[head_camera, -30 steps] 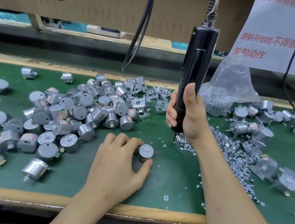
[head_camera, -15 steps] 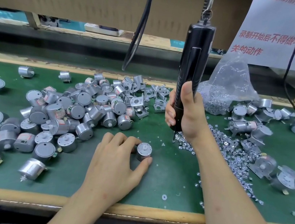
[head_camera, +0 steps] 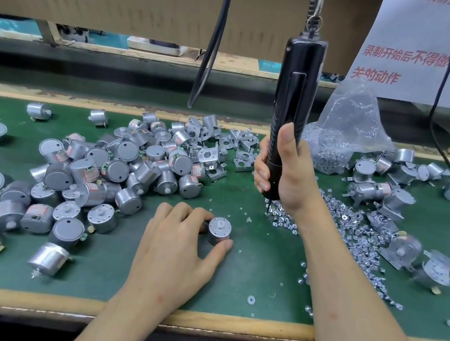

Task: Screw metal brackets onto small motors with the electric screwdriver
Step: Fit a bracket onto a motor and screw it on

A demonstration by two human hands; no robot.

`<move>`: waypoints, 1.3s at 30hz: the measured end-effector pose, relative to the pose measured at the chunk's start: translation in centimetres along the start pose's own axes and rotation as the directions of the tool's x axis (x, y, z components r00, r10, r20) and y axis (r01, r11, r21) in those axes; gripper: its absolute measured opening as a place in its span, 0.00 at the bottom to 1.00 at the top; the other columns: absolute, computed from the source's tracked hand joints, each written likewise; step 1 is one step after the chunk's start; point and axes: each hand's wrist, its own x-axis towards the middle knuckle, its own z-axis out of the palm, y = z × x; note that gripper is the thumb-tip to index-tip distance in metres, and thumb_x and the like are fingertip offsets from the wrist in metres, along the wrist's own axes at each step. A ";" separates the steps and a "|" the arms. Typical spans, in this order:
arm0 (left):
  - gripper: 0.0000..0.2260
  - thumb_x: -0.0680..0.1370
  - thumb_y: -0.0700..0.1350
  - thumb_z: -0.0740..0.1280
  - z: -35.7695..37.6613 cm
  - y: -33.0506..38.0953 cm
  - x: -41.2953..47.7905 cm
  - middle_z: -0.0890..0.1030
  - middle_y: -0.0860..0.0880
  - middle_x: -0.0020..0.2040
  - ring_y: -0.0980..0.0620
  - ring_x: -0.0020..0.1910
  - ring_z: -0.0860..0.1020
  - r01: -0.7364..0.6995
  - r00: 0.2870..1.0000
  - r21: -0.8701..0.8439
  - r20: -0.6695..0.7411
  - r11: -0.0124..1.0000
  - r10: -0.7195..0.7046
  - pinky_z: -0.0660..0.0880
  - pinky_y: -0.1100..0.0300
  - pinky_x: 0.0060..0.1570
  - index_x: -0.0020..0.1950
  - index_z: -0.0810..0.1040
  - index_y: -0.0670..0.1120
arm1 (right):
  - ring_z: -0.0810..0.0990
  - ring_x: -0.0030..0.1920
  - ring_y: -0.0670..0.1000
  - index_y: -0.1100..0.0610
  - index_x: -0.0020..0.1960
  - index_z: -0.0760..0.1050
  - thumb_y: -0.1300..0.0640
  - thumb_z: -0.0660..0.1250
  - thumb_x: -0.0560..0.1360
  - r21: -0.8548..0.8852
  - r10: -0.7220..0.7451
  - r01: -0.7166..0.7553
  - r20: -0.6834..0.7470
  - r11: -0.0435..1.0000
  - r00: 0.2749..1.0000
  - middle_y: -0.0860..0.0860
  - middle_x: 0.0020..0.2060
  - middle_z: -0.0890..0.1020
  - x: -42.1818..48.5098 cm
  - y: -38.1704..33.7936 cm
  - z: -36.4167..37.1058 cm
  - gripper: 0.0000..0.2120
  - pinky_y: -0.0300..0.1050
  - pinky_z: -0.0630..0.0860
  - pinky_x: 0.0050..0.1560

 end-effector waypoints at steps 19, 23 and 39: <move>0.15 0.77 0.56 0.64 -1.0 -0.5 2.4 0.77 0.52 0.49 0.51 0.51 0.74 0.019 0.979 -0.102 -0.199 0.995 -0.039 0.68 0.61 0.52 0.56 0.79 0.46 | 0.69 0.21 0.50 0.55 0.34 0.69 0.21 0.68 0.63 -0.009 -0.091 0.091 -0.031 0.996 0.995 0.50 0.23 0.72 0.0 -0.3 0.7 0.35 0.41 0.69 0.26; 0.14 0.77 0.48 0.69 -1.0 -0.3 6.9 0.77 0.45 0.54 0.43 0.56 0.73 -0.036 0.974 0.048 -0.220 0.998 0.045 0.66 0.56 0.54 0.59 0.78 0.43 | 0.73 0.23 0.51 0.51 0.29 0.73 0.19 0.65 0.63 -0.083 -0.135 0.126 -0.102 0.988 0.986 0.49 0.24 0.74 0.2 -0.4 0.9 0.33 0.43 0.72 0.27; 0.28 0.82 0.62 0.50 3.8 1.2 21.0 0.49 0.43 0.81 0.37 0.78 0.50 -0.135 0.878 0.374 0.474 0.917 -0.064 0.51 0.36 0.73 0.80 0.50 0.58 | 0.72 0.22 0.51 0.54 0.31 0.72 0.18 0.64 0.63 -0.151 -0.256 0.215 -0.361 0.965 0.897 0.49 0.24 0.75 0.2 -1.7 -0.8 0.37 0.43 0.71 0.24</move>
